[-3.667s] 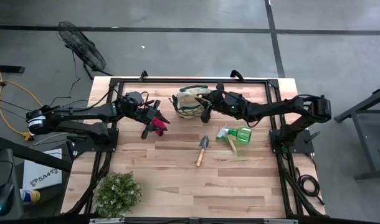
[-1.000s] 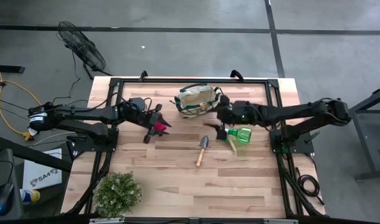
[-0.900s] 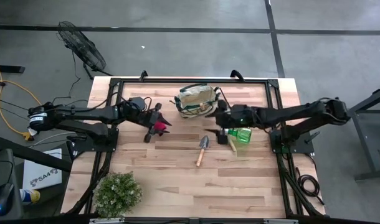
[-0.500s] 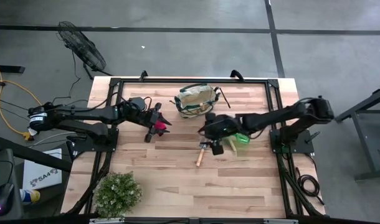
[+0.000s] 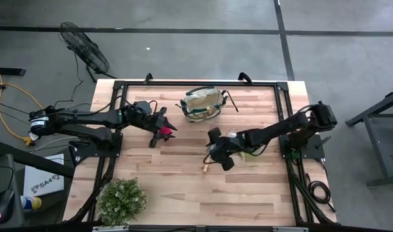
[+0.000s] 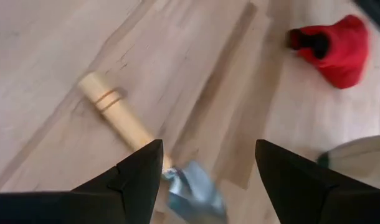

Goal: Pick & Place Garden tools in Gardening bag
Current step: Put the brown trowel into the gardening bag

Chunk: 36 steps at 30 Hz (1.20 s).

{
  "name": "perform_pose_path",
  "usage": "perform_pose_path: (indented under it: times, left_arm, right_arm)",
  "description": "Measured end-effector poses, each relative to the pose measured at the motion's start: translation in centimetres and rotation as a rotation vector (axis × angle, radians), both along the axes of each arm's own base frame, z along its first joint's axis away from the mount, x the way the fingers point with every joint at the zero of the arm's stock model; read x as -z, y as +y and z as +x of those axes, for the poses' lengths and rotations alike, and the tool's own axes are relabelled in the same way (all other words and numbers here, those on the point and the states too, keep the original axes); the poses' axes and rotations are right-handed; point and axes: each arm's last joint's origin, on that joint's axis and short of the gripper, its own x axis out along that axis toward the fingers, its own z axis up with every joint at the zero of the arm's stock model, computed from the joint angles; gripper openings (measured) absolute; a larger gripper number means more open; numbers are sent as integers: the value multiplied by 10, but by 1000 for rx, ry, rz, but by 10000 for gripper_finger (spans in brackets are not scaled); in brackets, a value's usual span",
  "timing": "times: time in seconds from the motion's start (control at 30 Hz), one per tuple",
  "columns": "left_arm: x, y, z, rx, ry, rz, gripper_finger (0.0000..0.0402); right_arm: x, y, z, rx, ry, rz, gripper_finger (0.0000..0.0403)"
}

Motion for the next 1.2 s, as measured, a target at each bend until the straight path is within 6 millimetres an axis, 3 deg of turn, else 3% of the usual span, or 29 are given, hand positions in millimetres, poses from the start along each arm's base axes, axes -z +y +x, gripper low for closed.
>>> perform_pose_path:
  times: [0.23, 0.43, 1.03, 1.2]
  left_arm:
    - [1, 0, 0, -5, 10, -15, 152]
    - [1, 0, 0, -7, 10, -14, 152]
    - [1, 0, -1, -11, 20, -15, 152]
    - [3, 0, -1, -13, 35, -18, 152]
  right_arm:
    - [27, 2, 6, -56, 80, 14, 246]
    - [38, 4, 9, -91, 104, 15, 246]
    - [47, -5, 16, -174, 91, 29, 245]
    - [48, -5, 16, -200, 103, 62, 221]
